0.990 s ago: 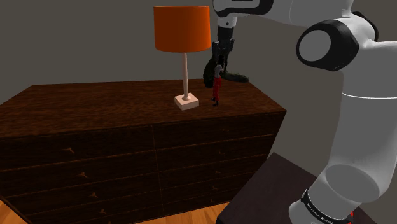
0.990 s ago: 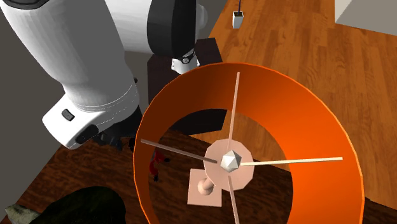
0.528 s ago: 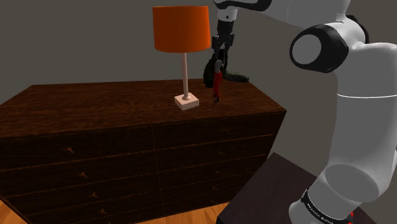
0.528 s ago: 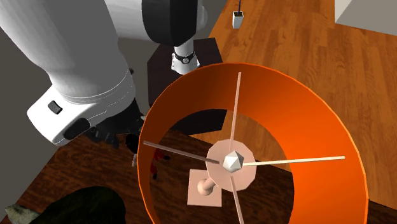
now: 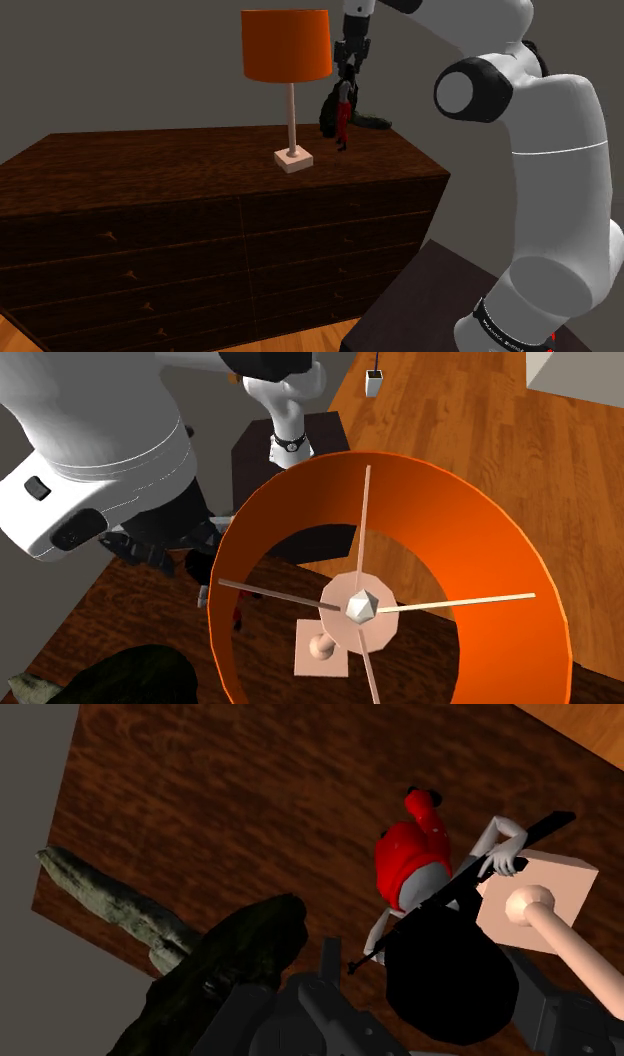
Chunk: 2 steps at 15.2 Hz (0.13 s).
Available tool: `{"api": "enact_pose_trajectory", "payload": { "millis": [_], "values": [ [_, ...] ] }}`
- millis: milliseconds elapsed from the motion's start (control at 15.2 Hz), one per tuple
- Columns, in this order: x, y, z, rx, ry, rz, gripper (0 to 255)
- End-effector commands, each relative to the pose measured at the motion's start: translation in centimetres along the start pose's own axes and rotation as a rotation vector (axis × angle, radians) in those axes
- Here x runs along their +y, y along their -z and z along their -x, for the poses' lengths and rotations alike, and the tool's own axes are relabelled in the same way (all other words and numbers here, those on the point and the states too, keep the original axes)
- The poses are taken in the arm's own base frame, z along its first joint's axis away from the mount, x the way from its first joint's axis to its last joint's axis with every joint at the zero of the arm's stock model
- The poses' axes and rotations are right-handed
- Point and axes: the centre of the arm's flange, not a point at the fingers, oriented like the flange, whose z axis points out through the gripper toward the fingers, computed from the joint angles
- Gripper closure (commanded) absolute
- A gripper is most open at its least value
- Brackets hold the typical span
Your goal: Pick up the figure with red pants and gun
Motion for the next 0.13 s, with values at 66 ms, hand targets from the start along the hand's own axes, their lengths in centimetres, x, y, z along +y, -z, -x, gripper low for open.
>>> {"api": "enact_pose_trajectory", "payload": {
  "millis": [66],
  "values": [
    [-0.11, 0.89, 0.08, 0.003, 0.002, 0.000, 255]
  ]
}}
